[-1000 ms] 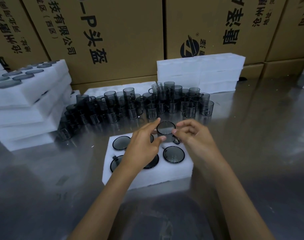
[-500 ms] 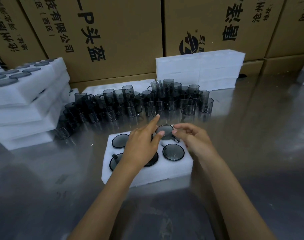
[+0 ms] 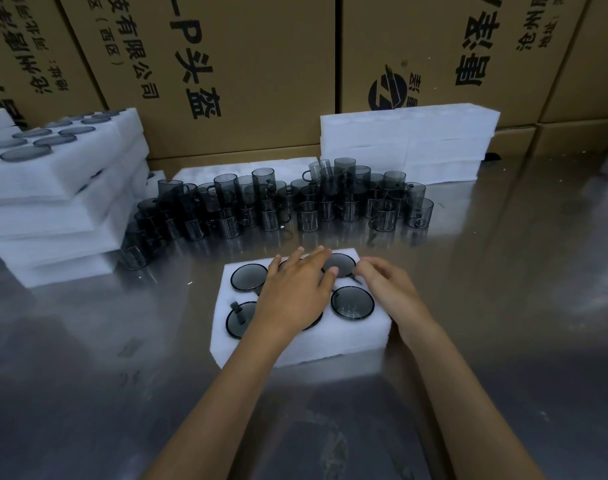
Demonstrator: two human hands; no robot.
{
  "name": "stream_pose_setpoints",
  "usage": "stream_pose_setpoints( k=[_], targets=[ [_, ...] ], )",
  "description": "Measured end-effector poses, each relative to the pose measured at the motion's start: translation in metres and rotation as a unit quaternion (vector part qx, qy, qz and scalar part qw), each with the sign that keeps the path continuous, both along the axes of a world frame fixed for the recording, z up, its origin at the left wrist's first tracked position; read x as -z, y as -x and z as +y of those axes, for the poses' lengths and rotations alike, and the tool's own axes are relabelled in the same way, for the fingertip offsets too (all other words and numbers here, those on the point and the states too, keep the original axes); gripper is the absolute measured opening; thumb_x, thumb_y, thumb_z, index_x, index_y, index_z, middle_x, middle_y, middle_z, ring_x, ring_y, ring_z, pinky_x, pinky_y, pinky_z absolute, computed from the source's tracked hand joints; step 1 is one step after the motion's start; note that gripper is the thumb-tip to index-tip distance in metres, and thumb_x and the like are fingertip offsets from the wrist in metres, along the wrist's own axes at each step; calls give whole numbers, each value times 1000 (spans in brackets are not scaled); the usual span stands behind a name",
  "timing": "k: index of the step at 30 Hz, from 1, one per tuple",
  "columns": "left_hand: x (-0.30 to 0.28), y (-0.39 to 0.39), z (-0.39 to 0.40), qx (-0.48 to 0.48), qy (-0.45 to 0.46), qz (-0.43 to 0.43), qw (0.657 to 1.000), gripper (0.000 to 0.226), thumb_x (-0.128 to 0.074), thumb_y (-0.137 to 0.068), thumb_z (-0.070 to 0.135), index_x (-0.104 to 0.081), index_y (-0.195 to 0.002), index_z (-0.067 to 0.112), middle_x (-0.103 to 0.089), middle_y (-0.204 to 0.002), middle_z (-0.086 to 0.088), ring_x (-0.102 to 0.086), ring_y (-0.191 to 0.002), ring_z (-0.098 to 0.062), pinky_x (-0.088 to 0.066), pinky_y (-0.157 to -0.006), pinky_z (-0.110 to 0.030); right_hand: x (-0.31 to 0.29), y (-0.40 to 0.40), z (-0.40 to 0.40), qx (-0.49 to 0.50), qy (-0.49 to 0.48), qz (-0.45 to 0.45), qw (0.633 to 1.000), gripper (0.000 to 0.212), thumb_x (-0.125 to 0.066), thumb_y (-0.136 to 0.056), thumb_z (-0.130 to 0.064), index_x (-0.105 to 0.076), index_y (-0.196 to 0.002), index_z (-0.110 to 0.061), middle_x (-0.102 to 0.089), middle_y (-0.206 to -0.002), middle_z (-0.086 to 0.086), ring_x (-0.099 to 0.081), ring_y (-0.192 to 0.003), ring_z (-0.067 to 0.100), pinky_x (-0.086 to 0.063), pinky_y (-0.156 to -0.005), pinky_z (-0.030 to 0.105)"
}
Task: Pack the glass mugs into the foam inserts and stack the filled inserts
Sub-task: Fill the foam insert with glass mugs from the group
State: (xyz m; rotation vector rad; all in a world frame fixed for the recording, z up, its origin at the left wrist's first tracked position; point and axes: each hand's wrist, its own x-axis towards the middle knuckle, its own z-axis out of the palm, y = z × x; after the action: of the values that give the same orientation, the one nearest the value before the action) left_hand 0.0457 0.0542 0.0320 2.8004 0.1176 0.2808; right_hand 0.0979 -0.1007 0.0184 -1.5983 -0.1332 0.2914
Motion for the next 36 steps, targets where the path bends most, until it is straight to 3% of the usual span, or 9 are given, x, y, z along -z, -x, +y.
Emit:
stream_pose_setpoints(
  k=[6,10,15,18,22,26,30,33,36],
  targets=[
    [-1,3,-1,3,-12,3,1000,49,-28,-107,42,-31,-153,29,-26,-163,11,-16,-152,-16,-5,-124,-44,-4,2,1,-45,3,-2,999,23,-62,-92,-40,-71,-113,-35,-71,-111,-12,-65,-97,-4,-50,-77,19],
    [-2,7,-2,-9,-3,-11,1000,57,-25,-106,48,-16,-159,27,-14,-166,7,-9,-153,-12,-2,-125,-43,-4,2,-1,-66,-61,52,995,31,-64,-88,-47,-73,-115,-34,-74,-115,-2,-70,-106,16,-54,-95,37],
    [-3,11,-1,-34,37,-33,998,67,-21,-102,58,-3,-160,29,2,-167,6,-1,-154,-11,0,-125,-41,-8,5,2,-78,-173,110,976,22,-67,-89,-36,-78,-104,-25,-77,-106,3,-74,-93,16,-59,-69,28],
    [-3,12,0,-31,33,-35,998,67,-21,-102,59,-4,-159,29,2,-167,6,-2,-154,-11,1,-124,-37,-7,0,-3,-67,-148,98,982,24,-67,-87,-38,-80,-98,-22,-77,-104,3,-74,-90,15,-58,-67,27],
    [-2,17,-2,-15,39,-63,997,66,-20,-102,58,-8,-159,28,-2,-167,8,-3,-153,-7,1,-122,-31,-8,-1,-5,-89,-96,101,986,41,-68,-80,-47,-77,-108,-19,-76,-107,11,-72,-100,28,-58,-91,43],
    [-6,19,-3,-3,49,-35,998,64,-22,-103,57,-14,-159,28,-4,-167,9,-5,-152,-6,0,-123,-32,-8,5,0,-62,-31,55,996,38,-69,-75,-54,-73,-106,-33,-75,-108,0,-72,-100,20,-57,-92,43],
    [-15,24,-3,31,92,-75,992,52,-31,-103,53,-35,-152,33,-24,-163,12,-19,-149,-4,-10,-122,-34,-11,10,5,-39,-21,59,997,34,-68,-82,-48,-72,-108,-25,-76,-104,3,-74,-93,21,-59,-80,37],
    [-20,30,-14,72,92,-85,990,50,-39,-100,56,-42,-146,36,-36,-156,16,-27,-145,-4,-17,-119,-36,-10,20,16,-41,-63,56,996,33,-64,-94,-40,-71,-114,-15,-75,-109,8,-72,-103,23,-57,-94,42],
    [-16,31,-24,67,39,-19,997,68,-33,-92,68,-27,-153,38,-15,-164,17,-6,-152,-7,-1,-120,-46,-2,37,27,-114,-147,33,982,32,-62,-93,-47,-66,-110,-21,-77,-98,-9,-71,-98,5,-57,-78,21]
  ],
)
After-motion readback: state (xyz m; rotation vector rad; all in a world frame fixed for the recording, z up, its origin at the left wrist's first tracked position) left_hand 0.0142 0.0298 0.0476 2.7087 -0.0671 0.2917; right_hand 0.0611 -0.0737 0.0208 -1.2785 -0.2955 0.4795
